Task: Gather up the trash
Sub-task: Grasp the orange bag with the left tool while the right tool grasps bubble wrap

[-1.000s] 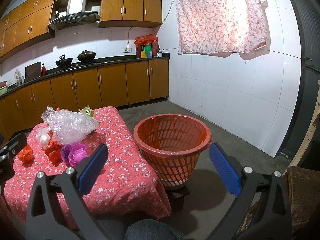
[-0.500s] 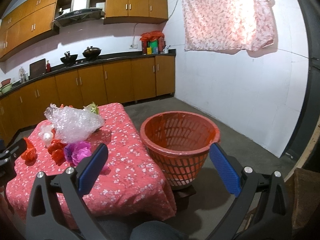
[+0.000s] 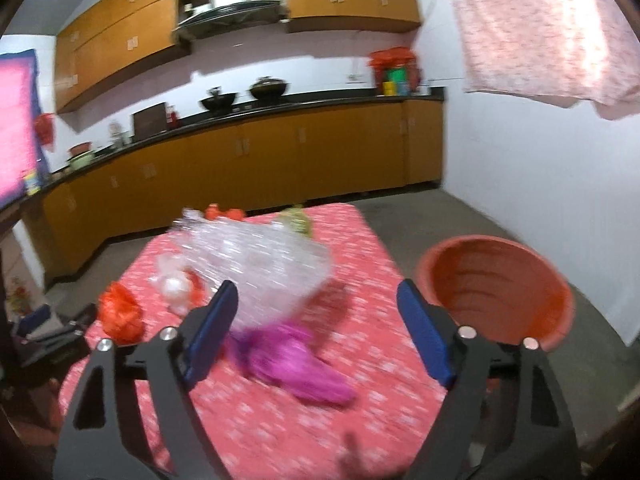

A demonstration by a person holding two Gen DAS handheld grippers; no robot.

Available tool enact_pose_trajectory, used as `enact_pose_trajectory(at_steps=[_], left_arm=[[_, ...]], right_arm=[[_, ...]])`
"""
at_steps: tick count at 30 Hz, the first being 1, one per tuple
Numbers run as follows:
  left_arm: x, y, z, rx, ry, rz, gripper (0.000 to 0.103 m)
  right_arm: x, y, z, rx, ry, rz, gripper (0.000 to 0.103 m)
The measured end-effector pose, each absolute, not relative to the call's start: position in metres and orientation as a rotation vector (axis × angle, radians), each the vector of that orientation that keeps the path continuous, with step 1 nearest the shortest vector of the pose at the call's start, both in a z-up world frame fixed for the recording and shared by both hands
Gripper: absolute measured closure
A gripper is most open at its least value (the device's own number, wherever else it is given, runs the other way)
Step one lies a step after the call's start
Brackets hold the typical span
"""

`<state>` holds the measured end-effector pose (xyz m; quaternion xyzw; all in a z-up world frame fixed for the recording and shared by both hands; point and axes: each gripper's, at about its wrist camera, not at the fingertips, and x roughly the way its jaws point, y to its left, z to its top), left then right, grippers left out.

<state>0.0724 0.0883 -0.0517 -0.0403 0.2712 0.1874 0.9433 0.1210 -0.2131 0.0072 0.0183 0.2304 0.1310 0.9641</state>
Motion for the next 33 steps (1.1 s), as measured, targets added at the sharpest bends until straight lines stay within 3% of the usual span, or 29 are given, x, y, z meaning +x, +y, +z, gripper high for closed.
enact_pose_trajectory(at_steps=[9,15,20,23,25,29,33], left_arm=[[0.111,0.125,-0.076,-0.138,0.622,0.391,0.002],[0.130,0.132,-0.089,-0.162,0.672,0.385,0.002],[0.143,0.141,-0.102,-0.205,0.722,0.393,0.002],[0.150,0.148,-0.109,-0.238,0.747,0.405,0.003],[0.156,0.151,-0.114,-0.248,0.765,0.407,0.009],[0.163,0.154,-0.121,-0.274,0.795,0.386,0.035],[0.163,0.149,-0.117,-0.254,0.777,0.377,0.048]], right_arm=[[0.177,-0.152,-0.004,-0.020,0.545,0.324,0.029],[0.198,-0.153,-0.020,-0.015,0.621,0.289,0.049],[0.199,-0.158,-0.024,-0.007,0.637,0.317,0.075],[0.198,-0.164,-0.027,0.005,0.638,0.316,0.080],[0.198,-0.170,-0.029,0.021,0.639,0.314,0.083],[0.199,-0.180,-0.027,0.044,0.637,0.303,0.087],[0.200,-0.192,-0.024,0.063,0.633,0.283,0.088]])
